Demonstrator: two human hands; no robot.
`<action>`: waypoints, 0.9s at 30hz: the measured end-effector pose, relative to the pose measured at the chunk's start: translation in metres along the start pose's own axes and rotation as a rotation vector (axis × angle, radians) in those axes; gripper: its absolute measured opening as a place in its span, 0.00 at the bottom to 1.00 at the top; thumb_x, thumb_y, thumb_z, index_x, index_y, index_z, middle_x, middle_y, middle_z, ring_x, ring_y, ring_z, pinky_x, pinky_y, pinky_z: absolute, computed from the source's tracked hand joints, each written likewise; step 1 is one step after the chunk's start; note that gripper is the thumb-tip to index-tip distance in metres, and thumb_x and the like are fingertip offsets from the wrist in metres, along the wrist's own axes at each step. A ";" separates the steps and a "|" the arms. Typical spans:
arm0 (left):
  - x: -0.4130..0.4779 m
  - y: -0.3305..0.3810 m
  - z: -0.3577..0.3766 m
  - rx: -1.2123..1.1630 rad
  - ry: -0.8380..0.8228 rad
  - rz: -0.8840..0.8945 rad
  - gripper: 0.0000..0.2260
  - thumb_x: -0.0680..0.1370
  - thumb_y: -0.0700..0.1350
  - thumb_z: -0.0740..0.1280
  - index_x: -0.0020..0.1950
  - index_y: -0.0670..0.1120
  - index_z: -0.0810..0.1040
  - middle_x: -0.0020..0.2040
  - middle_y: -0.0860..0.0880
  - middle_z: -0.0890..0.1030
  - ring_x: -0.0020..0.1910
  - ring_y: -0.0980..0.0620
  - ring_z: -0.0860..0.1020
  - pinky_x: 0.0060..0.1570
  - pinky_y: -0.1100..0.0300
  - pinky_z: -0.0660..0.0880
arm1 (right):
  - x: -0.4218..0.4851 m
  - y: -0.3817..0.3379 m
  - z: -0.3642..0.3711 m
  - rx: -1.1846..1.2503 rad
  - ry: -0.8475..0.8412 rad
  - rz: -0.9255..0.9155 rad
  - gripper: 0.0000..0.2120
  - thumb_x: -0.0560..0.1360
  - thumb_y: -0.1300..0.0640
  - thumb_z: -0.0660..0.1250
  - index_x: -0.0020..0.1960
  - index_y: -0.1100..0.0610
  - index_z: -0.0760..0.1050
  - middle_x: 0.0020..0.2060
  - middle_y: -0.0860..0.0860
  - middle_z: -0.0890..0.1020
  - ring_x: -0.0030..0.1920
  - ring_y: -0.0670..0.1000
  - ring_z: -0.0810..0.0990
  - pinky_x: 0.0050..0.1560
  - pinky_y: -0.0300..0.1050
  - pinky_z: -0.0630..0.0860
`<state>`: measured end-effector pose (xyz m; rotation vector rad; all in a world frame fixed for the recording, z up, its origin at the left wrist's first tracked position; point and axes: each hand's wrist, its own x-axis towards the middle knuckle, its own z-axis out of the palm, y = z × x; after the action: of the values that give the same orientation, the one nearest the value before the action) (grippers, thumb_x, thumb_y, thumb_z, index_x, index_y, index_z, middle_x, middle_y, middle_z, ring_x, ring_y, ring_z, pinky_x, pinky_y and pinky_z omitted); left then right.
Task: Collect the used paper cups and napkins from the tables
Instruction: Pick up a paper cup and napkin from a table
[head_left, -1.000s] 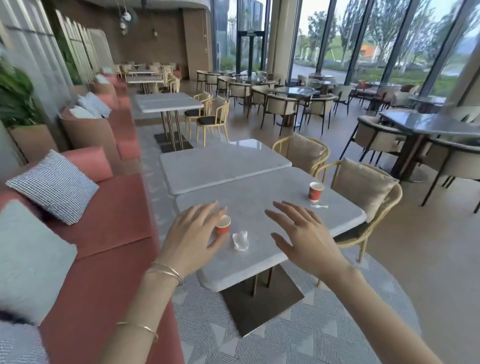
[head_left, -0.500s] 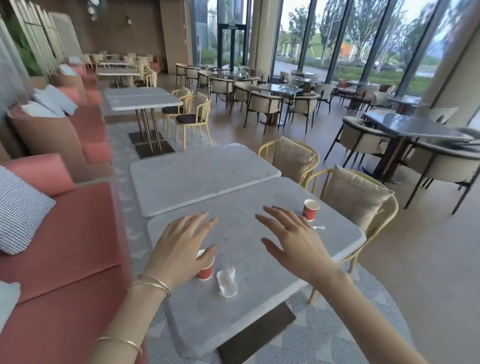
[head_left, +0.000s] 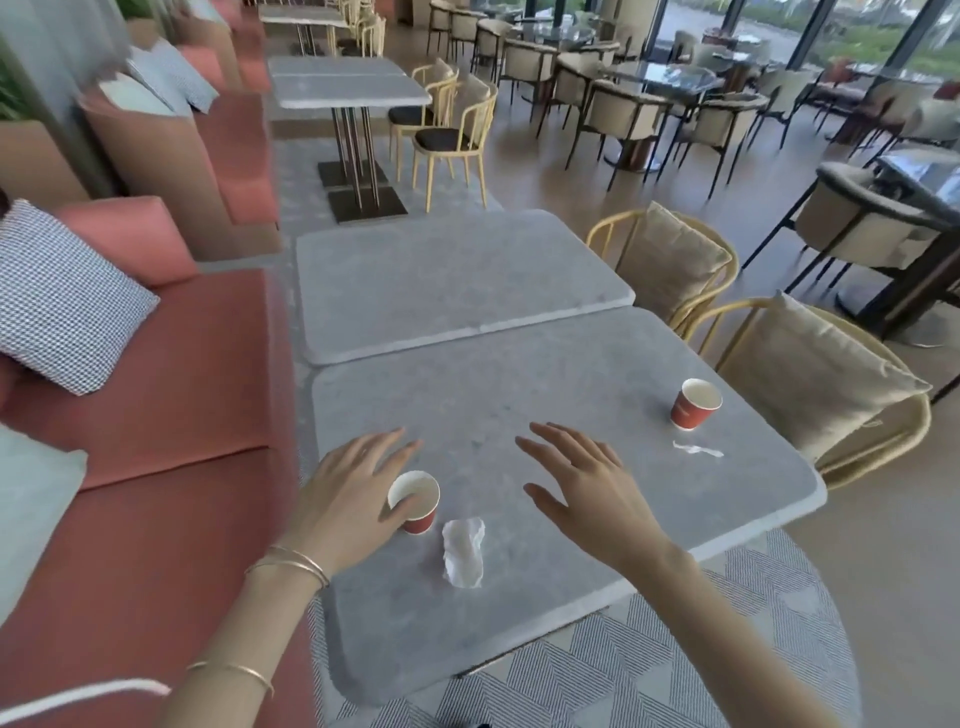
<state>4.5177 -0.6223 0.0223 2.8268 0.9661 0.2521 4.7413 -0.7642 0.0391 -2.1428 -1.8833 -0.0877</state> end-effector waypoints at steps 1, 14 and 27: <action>0.001 -0.004 0.008 -0.007 -0.027 -0.016 0.26 0.77 0.59 0.60 0.73 0.53 0.62 0.73 0.52 0.63 0.70 0.51 0.63 0.67 0.55 0.60 | 0.004 0.002 0.009 0.018 -0.016 -0.003 0.22 0.75 0.50 0.66 0.68 0.52 0.70 0.67 0.51 0.72 0.68 0.52 0.69 0.63 0.49 0.67; 0.033 -0.045 0.107 -0.159 -0.200 -0.027 0.26 0.74 0.55 0.66 0.69 0.46 0.68 0.72 0.47 0.65 0.69 0.46 0.66 0.63 0.51 0.67 | 0.017 0.007 0.146 0.240 -0.286 0.086 0.21 0.75 0.52 0.67 0.67 0.52 0.70 0.67 0.47 0.71 0.68 0.48 0.67 0.57 0.44 0.72; 0.057 -0.067 0.157 -0.210 -0.254 0.101 0.30 0.72 0.54 0.69 0.71 0.48 0.65 0.71 0.48 0.67 0.70 0.46 0.65 0.64 0.51 0.66 | 0.011 0.007 0.240 0.304 -0.475 0.089 0.25 0.73 0.47 0.67 0.68 0.50 0.69 0.69 0.45 0.69 0.71 0.46 0.61 0.59 0.46 0.73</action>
<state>4.5545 -0.5470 -0.1375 2.6368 0.7008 0.0022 4.7155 -0.6937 -0.1887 -2.1539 -1.8717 0.7380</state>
